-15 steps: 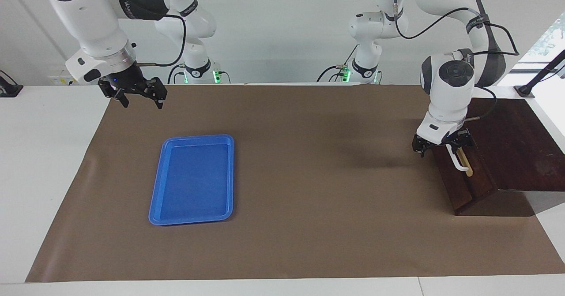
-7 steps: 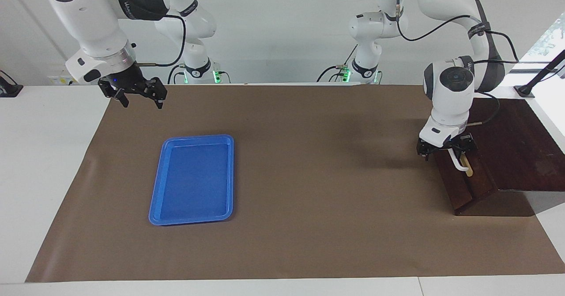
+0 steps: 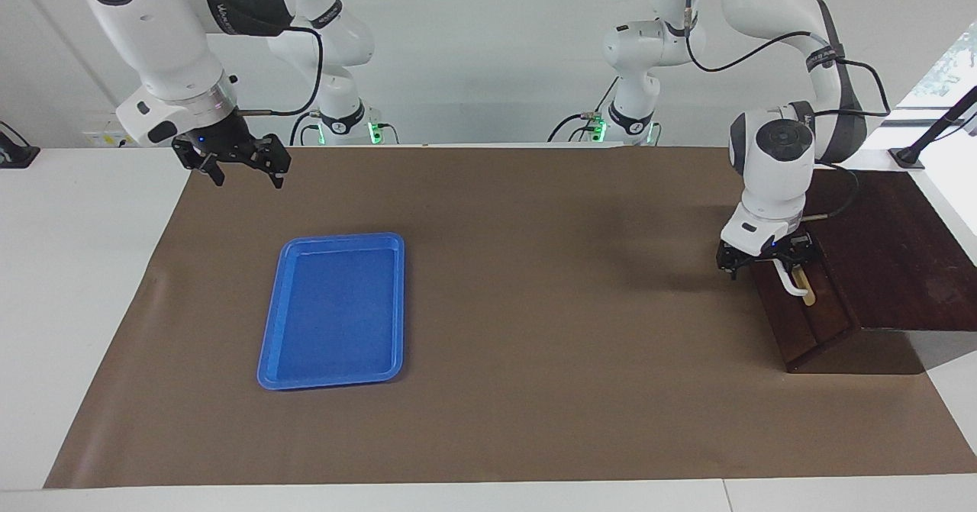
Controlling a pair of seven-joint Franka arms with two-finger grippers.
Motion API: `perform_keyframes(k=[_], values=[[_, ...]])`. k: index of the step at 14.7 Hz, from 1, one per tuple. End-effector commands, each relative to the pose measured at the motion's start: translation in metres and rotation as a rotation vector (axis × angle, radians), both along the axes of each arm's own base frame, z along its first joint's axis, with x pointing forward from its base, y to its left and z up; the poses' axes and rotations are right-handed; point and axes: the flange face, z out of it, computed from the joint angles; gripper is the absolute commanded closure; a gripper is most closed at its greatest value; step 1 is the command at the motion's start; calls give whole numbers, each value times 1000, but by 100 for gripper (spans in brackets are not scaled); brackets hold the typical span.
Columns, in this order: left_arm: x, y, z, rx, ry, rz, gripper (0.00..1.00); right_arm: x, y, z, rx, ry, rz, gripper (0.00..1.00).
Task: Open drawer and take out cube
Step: 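Pull the drawer open toward the table center with the left gripper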
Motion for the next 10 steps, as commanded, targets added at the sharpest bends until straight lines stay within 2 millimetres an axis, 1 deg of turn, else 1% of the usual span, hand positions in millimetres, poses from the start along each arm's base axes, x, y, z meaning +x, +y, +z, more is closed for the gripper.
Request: perform_keyframes(k=[1, 2, 3, 5, 6, 8, 10], values=[[-7, -60, -5, -22, -34, 29, 0, -8, 0, 1, 5, 11, 23, 0], [-11, -79, -3, -50, -25, 46, 0, -8, -1, 2, 5, 10, 28, 0], [-12, -89, -2, -83, -13, 64, 0, -8, -1, 1, 4, 11, 33, 0], [-17, -117, 4, -127, -6, 80, 0, -9, -1, 1, 6, 13, 34, 0], [-17, -123, 7, -133, -14, 97, 0, -9, 0, 1, 6, 16, 35, 0], [-16, -127, 4, -142, -15, 102, 0, -10, 2, -1, 12, 19, 38, 0], [-14, -134, 7, -175, -11, 117, 0, -9, 1, -1, 18, 17, 33, 0]])
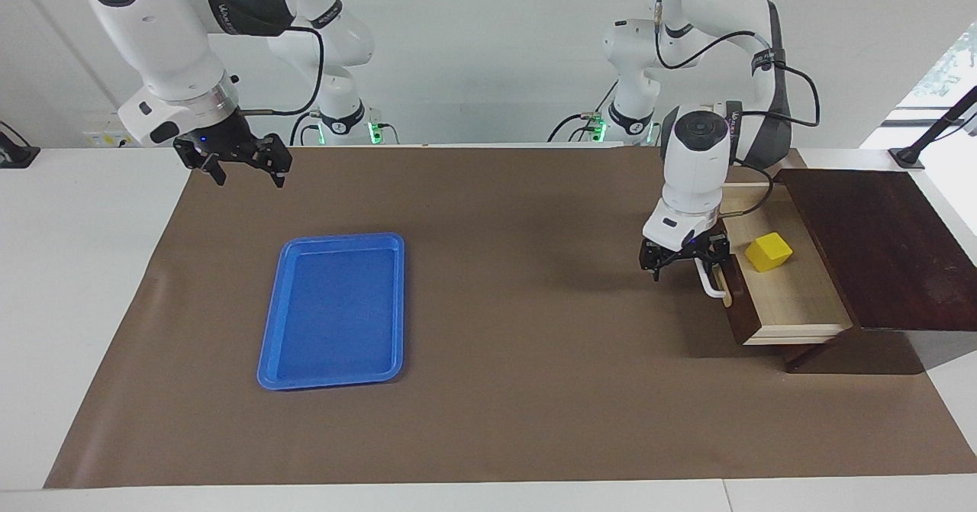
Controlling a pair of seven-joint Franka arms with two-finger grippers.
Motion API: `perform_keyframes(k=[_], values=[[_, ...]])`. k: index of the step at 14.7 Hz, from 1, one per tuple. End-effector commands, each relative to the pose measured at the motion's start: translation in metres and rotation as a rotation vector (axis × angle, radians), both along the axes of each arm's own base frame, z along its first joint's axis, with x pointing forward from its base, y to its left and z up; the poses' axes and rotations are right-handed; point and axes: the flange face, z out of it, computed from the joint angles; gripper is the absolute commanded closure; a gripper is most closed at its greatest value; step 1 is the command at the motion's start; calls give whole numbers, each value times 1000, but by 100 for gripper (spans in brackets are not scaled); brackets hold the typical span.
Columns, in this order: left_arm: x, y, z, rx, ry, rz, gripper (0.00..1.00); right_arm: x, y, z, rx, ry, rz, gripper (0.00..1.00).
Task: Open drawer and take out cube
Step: 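Pull the drawer open toward the table center with the left gripper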
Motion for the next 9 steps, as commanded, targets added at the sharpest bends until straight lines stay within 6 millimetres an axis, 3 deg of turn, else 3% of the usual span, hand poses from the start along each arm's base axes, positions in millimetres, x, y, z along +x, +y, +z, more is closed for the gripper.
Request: perform_keyframes(k=[1, 6, 9], values=[[3, -20, 5, -54, 14, 32, 0, -8, -1, 0, 17, 9, 30, 0], [2, -32, 8, -78, 13, 62, 0, -8, 0, 2, 18, 4, 26, 0], [18, -32, 29, -88, 41, 99, 0, -8, -1, 1, 18, 6, 28, 0]])
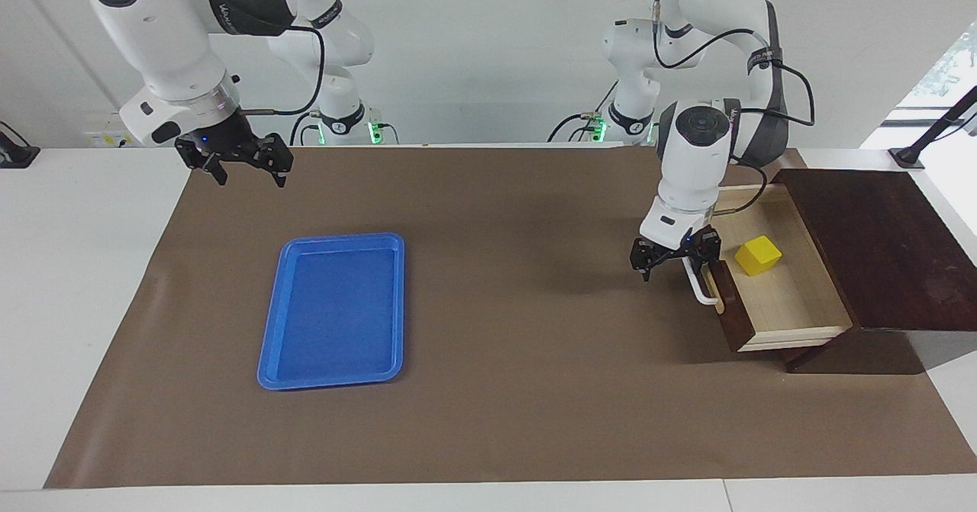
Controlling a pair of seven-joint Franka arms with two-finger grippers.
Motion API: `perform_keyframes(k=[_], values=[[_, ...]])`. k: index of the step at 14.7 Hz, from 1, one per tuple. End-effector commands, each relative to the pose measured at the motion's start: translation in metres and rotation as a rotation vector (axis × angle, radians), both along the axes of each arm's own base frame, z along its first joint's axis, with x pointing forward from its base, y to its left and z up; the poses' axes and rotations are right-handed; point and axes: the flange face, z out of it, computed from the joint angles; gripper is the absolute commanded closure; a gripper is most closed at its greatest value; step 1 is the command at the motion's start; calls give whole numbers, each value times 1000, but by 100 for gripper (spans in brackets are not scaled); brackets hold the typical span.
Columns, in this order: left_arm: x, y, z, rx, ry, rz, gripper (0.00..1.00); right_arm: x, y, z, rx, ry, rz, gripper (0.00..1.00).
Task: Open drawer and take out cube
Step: 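Release the handle and reach the left gripper down to the yellow cube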
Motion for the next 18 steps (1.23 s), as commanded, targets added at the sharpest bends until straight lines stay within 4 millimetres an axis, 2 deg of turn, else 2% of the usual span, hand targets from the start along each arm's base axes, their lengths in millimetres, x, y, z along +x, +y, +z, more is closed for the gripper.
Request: perform_keyframes(k=[1, 2, 4, 6, 8, 9, 10, 12, 16, 18], values=[[22, -21, 27, -28, 53, 58, 0, -8, -5, 1, 17, 6, 23, 0], [33, -18, 43, -39, 73, 111, 0, -8, -6, 1, 17, 6, 22, 0], [46, -1, 80, -33, 92, 165, 0, -8, -6, 1, 17, 6, 20, 0], [54, 45, 99, -35, 89, 237, 0, -8, -7, 1, 17, 6, 19, 0], [54, 111, 114, -76, 90, 346, 0, -8, -9, 1, 15, 6, 16, 0], [52, 138, 119, -105, 94, 391, 0, -8, -8, 1, 17, 7, 17, 0], [50, 154, 115, -114, 100, 412, 0, -8, -8, 1, 17, 7, 17, 0], [42, 157, 103, -113, 91, 375, 0, -8, -7, 1, 17, 6, 19, 0], [11, 166, 62, -114, 50, 346, 0, -8, -3, 0, 17, 9, 26, 0], [8, 168, 56, -109, 46, 333, 0, -8, -2, -2, 16, 12, 25, 0]])
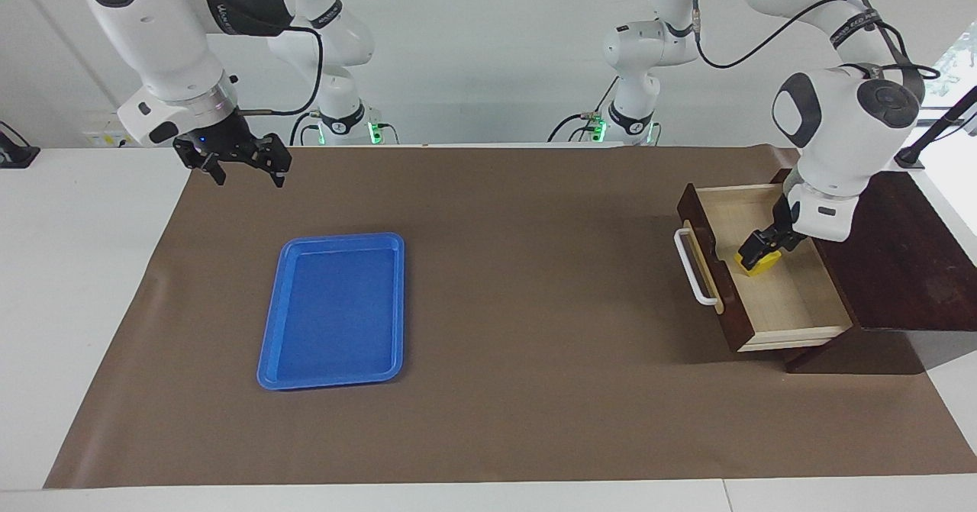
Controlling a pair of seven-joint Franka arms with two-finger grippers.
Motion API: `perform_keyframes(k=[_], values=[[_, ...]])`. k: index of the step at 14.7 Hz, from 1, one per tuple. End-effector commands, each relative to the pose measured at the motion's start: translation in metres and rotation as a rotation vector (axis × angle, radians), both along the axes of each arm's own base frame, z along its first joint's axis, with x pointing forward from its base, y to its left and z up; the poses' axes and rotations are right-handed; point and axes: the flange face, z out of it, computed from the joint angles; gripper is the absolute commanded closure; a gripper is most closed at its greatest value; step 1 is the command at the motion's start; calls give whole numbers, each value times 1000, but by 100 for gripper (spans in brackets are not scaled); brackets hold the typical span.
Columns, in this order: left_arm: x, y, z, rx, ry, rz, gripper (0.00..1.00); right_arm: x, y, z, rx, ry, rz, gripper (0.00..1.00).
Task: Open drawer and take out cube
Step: 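Release the handle and reach the left gripper down to the yellow cube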
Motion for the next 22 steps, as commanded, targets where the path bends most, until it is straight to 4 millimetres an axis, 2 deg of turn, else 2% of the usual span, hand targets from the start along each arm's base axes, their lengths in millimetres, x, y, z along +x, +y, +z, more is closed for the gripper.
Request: perform_keyframes(k=[1, 5, 7, 11, 15, 16, 17, 19, 20, 21, 22], values=[[-20, 5, 0, 2, -17, -34, 0, -9, -2, -1, 16, 10, 25, 0], [-19, 9, -1, 4, -19, -50, 0, -8, -4, 0, 16, 7, 19, 0], [-23, 12, -10, 7, -1, -53, 0, -8, -3, -1, 16, 8, 21, 0], [-21, 16, -12, 55, -5, -95, 0, -8, -4, -1, 16, 10, 19, 0], [-21, 15, -24, 52, -6, -89, 1, -8, -4, -1, 16, 7, 19, 0], [-21, 15, -24, 52, -6, -87, 14, -8, -4, 0, 16, 5, 19, 0], [-20, 15, -24, 52, -8, -89, 34, -8, -3, 0, 16, 5, 21, 0], [-17, 15, -19, 54, -18, -92, 65, -8, -4, 0, 16, 5, 21, 0], [-12, 15, -20, 53, -18, -93, 78, -8, -3, 0, 16, 5, 22, 0], [-7, 16, -13, 54, -31, -94, 93, -8, -4, 0, 16, 5, 21, 0], [-3, 17, -13, 54, -33, -92, 100, -8, -4, 0, 16, 5, 19, 0]])
